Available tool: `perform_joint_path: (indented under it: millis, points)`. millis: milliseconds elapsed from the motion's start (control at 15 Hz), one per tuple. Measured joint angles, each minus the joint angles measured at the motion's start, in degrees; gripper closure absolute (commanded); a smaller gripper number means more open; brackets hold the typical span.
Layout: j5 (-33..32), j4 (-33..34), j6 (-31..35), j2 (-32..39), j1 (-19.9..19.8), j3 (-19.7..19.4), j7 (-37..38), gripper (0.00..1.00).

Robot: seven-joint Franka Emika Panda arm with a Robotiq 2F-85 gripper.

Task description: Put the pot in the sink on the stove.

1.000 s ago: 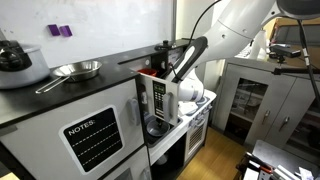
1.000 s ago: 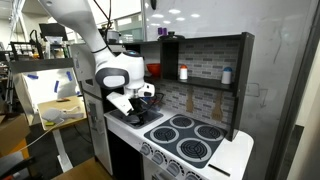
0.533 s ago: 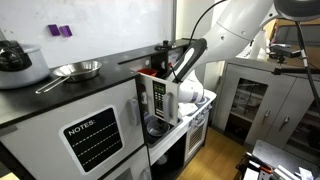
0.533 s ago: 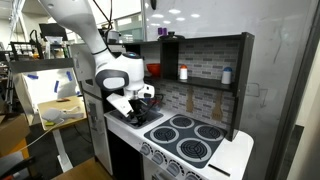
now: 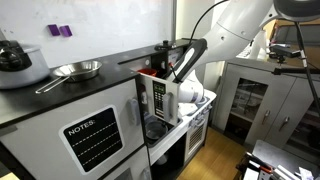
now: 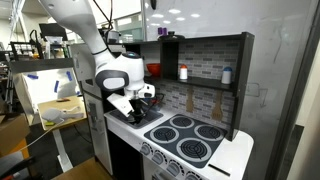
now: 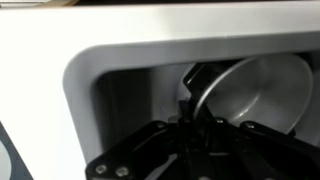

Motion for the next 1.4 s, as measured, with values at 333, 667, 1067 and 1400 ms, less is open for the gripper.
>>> perform_joint_path:
  millis: [333,667,1067,1400]
  points:
    - [0.00,-0.10,1.43,0.03,-1.11,0.96,0.09,0.99]
    - [0.00,-0.27,1.58,-0.10,-1.95,1.63,0.37,0.99]
    - [0.07,-1.48,2.56,-2.49,-3.57,3.61,0.68,0.99]
    - [1.04,-3.03,4.82,-5.57,-4.41,4.52,0.69,0.99]
